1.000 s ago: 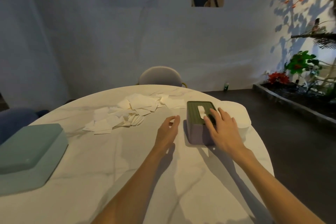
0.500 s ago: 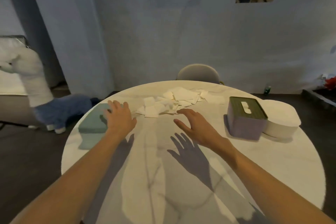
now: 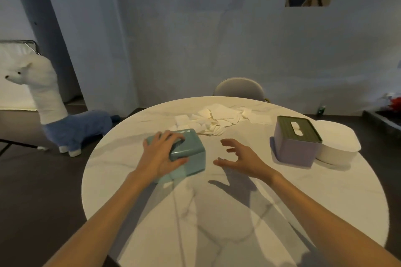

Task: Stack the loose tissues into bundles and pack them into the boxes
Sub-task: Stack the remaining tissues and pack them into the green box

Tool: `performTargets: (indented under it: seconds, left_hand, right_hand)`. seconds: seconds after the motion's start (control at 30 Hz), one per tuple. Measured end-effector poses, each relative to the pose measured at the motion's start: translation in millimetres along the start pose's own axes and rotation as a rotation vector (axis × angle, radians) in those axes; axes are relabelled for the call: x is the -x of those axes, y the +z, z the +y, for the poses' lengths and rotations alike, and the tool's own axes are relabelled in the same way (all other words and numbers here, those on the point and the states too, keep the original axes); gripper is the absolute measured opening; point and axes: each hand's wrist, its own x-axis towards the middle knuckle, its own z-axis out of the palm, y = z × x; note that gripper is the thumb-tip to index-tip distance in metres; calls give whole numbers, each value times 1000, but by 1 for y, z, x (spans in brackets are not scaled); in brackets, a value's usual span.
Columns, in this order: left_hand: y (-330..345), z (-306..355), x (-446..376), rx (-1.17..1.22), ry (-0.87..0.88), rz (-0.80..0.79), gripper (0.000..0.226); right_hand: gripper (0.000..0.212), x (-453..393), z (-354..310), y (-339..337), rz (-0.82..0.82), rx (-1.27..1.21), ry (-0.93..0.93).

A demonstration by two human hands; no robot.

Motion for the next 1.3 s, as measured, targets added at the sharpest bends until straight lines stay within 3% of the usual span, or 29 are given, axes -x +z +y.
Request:
performTargets:
  seconds: [0.13,0.33,0.43,0.53,0.57,0.63,0.73,0.83,0.9,1.07,1.2,1.3]
  left_hand:
    - [8,29,-3,178,69,22,80]
    - [22,73,-20,177,-16,-11,92]
    - [20,91,-25,399,-96,29,82]
    - [6,108,-34,697,-196,81,73]
    - [1,108,-39,770,-252,113,78]
    - [-12,99,-51,948,-445,163,90]
    - [-20,57,-61,1421,-804,21,77]
    - [-15,9,-52,1757,-1077,-105,81]
    - [-9,-8,-40,1755,-1133,-107,75]
    - [-22,-24,-7,1451,-1121,-136,53]
    - [-31,-43,2,1029,-1071,-133,29]
    - [-28,-63,4,701,-1013,-145,35]
  right_hand:
    - [128,3,23,-5,-238,-216,35]
    - [100,18,46,-15,-225,-472,-10]
    - [96,22,54,-25,-181,-518,-13]
    - [113,23,60,-32,-132,-492,17]
    - [110,23,60,-32,-123,-474,8]
    - [85,23,60,-32,-61,-386,-42]
    - [48,28,61,-30,97,-196,-172]
    - [26,35,60,-28,123,-180,-311]
    - [18,40,56,-30,101,-194,-340]
    - [15,52,44,-36,59,-179,-366]
    - [16,60,36,-38,-25,-191,-359]
    - [14,64,31,-37,-73,-127,-376]
